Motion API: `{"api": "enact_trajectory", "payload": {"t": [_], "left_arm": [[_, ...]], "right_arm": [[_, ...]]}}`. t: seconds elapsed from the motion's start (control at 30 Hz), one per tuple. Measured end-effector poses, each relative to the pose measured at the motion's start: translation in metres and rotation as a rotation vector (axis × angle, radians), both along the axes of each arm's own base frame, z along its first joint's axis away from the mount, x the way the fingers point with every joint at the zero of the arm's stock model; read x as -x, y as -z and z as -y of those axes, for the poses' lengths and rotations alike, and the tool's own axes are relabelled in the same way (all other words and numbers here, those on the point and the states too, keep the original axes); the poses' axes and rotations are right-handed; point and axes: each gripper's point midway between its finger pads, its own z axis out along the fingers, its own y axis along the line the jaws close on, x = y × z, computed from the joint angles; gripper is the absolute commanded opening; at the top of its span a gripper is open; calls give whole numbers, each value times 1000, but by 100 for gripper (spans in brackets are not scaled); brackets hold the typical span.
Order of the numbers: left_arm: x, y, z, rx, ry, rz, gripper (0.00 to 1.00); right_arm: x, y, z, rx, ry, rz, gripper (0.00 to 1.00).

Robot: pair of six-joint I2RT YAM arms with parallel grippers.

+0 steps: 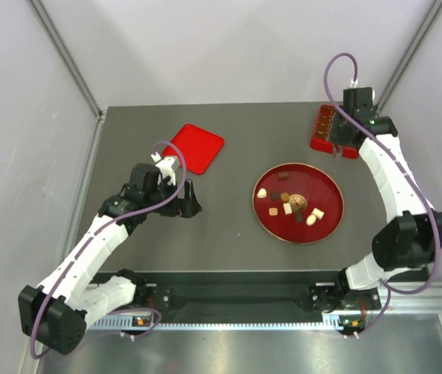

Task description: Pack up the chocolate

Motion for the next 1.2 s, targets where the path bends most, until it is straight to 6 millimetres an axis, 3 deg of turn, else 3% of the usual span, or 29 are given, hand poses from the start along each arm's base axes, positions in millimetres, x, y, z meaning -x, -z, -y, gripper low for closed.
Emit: {"api": "enact_trajectory", "payload": {"t": [0.23, 0.43, 0.7, 1.2], "left_arm": [[0, 0, 0, 0, 0, 0, 99], [0, 0, 0, 0, 0, 0, 99], [0, 0, 0, 0, 0, 0, 99], [-1, 5, 0, -6, 1, -16, 99]], "right_arm": [[-50, 11, 34, 37, 67, -15, 27], [-80, 24, 57, 63, 109, -21, 27], [-101, 34, 84, 86, 156, -7, 29], [-126, 76, 86, 96, 140, -43, 31]]}}
